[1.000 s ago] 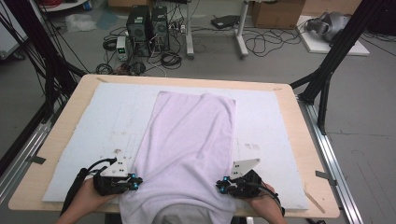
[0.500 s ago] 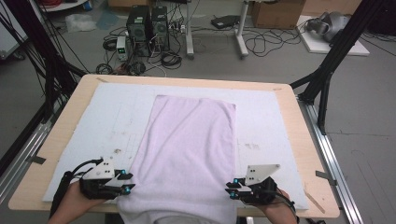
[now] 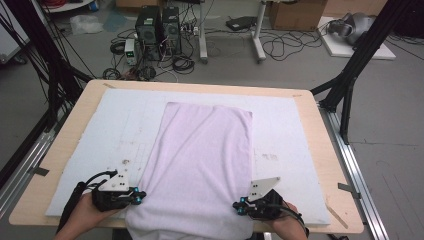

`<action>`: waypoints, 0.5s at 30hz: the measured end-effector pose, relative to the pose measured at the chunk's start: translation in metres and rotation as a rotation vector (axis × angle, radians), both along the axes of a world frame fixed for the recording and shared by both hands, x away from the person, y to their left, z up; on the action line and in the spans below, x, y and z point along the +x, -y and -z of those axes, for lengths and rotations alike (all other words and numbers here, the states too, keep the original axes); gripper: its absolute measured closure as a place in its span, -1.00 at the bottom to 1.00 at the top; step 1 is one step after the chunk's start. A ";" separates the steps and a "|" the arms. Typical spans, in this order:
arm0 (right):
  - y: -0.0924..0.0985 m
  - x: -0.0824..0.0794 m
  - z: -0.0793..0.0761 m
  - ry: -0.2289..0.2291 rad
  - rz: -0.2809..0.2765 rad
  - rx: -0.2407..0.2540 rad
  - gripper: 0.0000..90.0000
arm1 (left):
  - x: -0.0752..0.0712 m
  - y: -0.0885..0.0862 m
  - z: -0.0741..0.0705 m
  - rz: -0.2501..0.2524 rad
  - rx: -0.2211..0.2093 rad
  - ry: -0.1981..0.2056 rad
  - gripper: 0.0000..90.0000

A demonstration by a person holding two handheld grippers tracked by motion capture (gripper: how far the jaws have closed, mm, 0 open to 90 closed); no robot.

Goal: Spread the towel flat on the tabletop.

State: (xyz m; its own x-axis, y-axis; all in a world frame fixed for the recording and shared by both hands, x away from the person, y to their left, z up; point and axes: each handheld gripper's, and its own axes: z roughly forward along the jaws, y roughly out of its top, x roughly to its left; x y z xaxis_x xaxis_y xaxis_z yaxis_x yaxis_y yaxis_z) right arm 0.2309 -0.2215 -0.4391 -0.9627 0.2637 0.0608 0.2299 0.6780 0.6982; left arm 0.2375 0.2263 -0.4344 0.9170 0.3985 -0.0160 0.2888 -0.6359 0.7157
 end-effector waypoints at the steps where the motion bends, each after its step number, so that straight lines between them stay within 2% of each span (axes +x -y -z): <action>1: 0.001 -0.001 0.000 0.000 0.001 0.004 0.96 | -0.002 -0.002 -0.001 0.003 -0.001 -0.001 0.97; 3: 0.004 -0.005 -0.002 -0.018 0.002 0.023 0.97 | -0.007 -0.005 -0.002 0.003 -0.014 -0.003 0.97; 5: 0.006 -0.009 -0.006 -0.012 -0.002 0.042 0.97 | -0.013 -0.006 -0.004 0.014 -0.014 0.005 0.97; 7: 0.008 -0.012 -0.011 -0.006 -0.002 0.066 0.93 | -0.014 -0.006 -0.006 0.002 -0.019 0.015 0.95; 8: 0.009 -0.010 -0.013 -0.005 0.009 0.082 0.81 | -0.012 -0.006 -0.007 -0.011 -0.028 0.016 0.90; 10: 0.012 -0.003 -0.017 -0.007 0.040 0.093 0.68 | -0.004 -0.004 -0.010 -0.049 -0.029 0.025 0.53; 11: 0.012 0.001 -0.017 -0.008 0.048 0.085 0.63 | 0.001 -0.002 -0.011 -0.061 -0.034 0.030 0.43; 14: 0.007 0.012 -0.014 -0.014 0.049 0.073 0.58 | 0.018 0.003 -0.010 -0.095 -0.033 0.042 0.44; 15: 0.005 0.014 -0.011 -0.019 0.047 0.069 0.57 | 0.023 0.005 -0.008 -0.093 -0.032 0.028 0.50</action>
